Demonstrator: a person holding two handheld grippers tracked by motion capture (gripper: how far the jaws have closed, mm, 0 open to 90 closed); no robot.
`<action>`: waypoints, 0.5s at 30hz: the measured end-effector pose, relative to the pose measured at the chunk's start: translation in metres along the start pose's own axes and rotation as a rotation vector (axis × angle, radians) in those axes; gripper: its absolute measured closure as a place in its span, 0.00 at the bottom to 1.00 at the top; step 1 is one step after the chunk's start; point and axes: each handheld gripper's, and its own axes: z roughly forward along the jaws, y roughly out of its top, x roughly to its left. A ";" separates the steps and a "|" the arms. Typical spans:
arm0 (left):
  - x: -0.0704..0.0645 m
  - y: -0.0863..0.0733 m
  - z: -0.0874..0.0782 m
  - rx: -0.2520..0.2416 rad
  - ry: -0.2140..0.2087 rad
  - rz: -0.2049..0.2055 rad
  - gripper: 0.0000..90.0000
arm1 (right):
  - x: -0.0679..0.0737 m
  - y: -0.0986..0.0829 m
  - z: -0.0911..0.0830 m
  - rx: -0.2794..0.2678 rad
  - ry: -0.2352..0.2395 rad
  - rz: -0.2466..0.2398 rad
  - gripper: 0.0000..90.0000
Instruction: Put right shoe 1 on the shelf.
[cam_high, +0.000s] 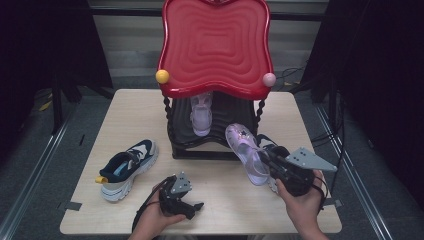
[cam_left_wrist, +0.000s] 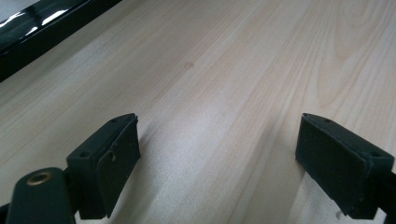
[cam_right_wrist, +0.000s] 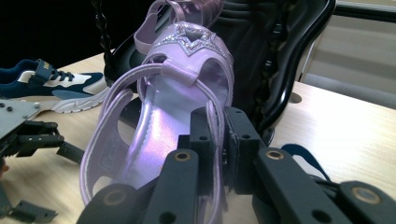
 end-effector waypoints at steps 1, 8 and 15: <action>0.000 0.000 0.000 0.001 0.000 0.002 0.15 | 0.002 0.000 0.002 -0.003 0.000 0.000 0.92; 0.000 0.000 0.000 0.001 0.000 0.002 0.15 | 0.012 0.004 0.018 -0.020 -0.055 -0.005 0.92; 0.000 0.000 0.000 -0.002 0.001 -0.003 0.15 | 0.018 0.008 0.034 -0.027 -0.109 0.012 0.92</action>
